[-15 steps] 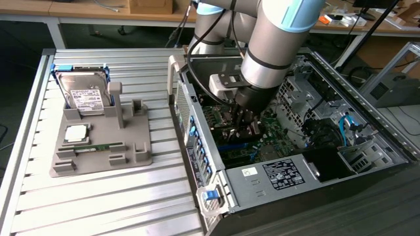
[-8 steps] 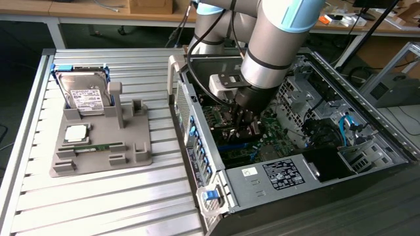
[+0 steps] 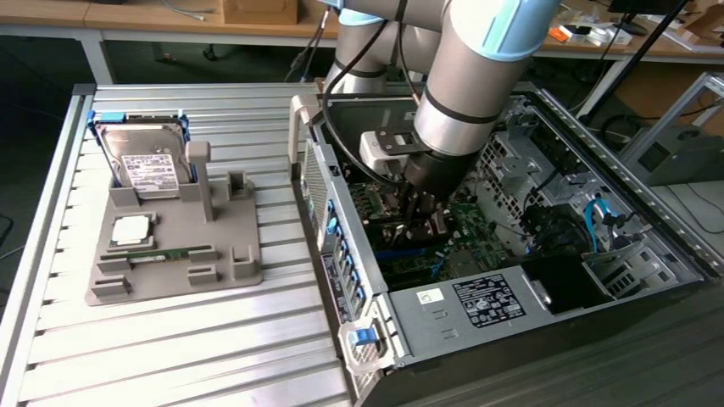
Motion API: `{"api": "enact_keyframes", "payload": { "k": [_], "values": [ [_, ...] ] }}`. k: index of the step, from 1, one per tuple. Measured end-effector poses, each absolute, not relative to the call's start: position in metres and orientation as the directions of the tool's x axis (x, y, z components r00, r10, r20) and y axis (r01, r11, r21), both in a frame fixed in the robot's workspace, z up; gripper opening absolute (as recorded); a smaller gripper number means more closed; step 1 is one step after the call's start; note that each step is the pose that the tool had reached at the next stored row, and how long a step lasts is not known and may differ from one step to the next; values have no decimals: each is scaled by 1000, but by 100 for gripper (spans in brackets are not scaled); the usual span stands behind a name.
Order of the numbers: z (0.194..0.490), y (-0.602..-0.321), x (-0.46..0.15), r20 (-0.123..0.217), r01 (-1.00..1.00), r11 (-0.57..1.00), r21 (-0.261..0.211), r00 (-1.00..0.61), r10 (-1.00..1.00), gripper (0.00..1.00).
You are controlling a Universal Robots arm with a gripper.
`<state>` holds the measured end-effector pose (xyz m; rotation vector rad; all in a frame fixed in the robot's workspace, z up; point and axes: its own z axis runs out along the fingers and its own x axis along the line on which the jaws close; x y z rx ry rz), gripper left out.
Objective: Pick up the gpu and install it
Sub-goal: 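Insert the gpu into the slot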
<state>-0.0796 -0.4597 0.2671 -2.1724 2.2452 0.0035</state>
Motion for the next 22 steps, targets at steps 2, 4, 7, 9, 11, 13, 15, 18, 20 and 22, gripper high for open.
{"api": "enact_keyframes", "payload": {
  "k": [2,4,7,9,11,13,15,18,20,22],
  "values": [
    [265,-460,-80,-14,-999,33,-10,-33,-999,28],
    [264,-460,-80,-14,-999,33,-11,-33,-999,28],
    [263,-460,-80,-12,-999,33,-11,-33,-999,28],
    [263,-460,-80,-9,-999,33,-10,-33,-999,28],
    [263,-460,-80,-9,-999,33,-11,-33,-999,28],
    [262,-460,-80,-9,-999,33,-11,-33,-999,28],
    [262,-460,-80,-9,-999,33,-11,-33,-999,28],
    [261,-460,-80,-9,-999,33,-11,-33,-999,28],
    [261,-460,-80,-9,-999,33,-11,-33,-999,28],
    [261,-460,-80,-8,-999,33,-11,-33,-999,28]
  ]
}}
